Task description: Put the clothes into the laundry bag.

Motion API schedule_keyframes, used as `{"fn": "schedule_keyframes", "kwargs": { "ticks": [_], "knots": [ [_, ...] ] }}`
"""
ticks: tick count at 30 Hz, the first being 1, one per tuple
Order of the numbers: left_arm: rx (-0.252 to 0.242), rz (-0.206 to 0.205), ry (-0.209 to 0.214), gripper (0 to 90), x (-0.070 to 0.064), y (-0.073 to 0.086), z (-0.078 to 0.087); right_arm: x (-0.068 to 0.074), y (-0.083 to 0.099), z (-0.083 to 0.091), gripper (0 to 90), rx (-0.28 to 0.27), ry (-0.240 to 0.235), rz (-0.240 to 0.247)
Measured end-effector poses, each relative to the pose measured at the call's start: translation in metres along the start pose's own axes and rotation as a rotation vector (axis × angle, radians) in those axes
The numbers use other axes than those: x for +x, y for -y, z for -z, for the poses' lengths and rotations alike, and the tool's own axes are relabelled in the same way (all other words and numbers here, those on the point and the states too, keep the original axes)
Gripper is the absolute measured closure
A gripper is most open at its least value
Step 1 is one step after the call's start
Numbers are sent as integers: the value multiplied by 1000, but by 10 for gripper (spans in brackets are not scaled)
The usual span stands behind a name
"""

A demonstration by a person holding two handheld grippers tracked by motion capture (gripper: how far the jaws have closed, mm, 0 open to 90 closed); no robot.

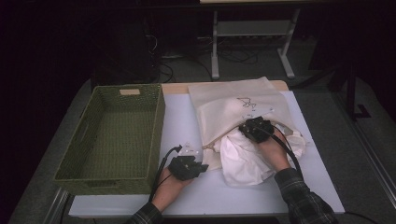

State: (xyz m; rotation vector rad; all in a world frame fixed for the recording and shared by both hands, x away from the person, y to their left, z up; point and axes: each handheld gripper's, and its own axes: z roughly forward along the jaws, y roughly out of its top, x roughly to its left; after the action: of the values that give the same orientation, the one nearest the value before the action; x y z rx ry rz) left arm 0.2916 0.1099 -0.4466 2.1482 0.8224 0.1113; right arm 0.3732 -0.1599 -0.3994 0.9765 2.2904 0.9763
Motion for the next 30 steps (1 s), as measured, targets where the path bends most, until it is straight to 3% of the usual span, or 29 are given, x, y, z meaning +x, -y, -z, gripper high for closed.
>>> {"fn": "schedule_keyframes", "kwargs": {
  "ticks": [5, 12, 13, 14, 15, 18, 21, 24, 25, 30],
  "knots": [
    [1, 4, 5, 825, 0, 0, 0, -6, -1, -9, 899, -16, 31, -15],
    [4, 0, 4, 823, 0, 0, -1, -7, 0, -5, 890, -24, 4, -28],
    [3, -4, 1, 821, -1, 0, -1, -6, 1, 1, 827, -29, -26, -36],
    [3, -4, 1, 820, -1, 0, -1, -6, 1, 1, 827, -29, -26, -36],
    [2, -8, 0, 817, -1, 0, -1, -4, 1, 11, 748, -41, -56, -36],
    [1, -8, 1, 815, -1, 0, 0, -1, 2, 22, 694, -53, -74, -30],
    [2, -14, 0, 810, -1, 0, 0, 4, 5, 45, 581, -55, -116, -29],
    [2, -15, 1, 809, -1, -1, 0, 6, 7, 56, 540, -61, -125, -25],
    [3, -14, 2, 808, -1, -1, 0, 6, 10, 67, 510, -73, -126, -23],
    [1, -10, 2, 809, -1, 0, 0, -2, 22, 87, 453, -72, -113, -44]
  ]
}}
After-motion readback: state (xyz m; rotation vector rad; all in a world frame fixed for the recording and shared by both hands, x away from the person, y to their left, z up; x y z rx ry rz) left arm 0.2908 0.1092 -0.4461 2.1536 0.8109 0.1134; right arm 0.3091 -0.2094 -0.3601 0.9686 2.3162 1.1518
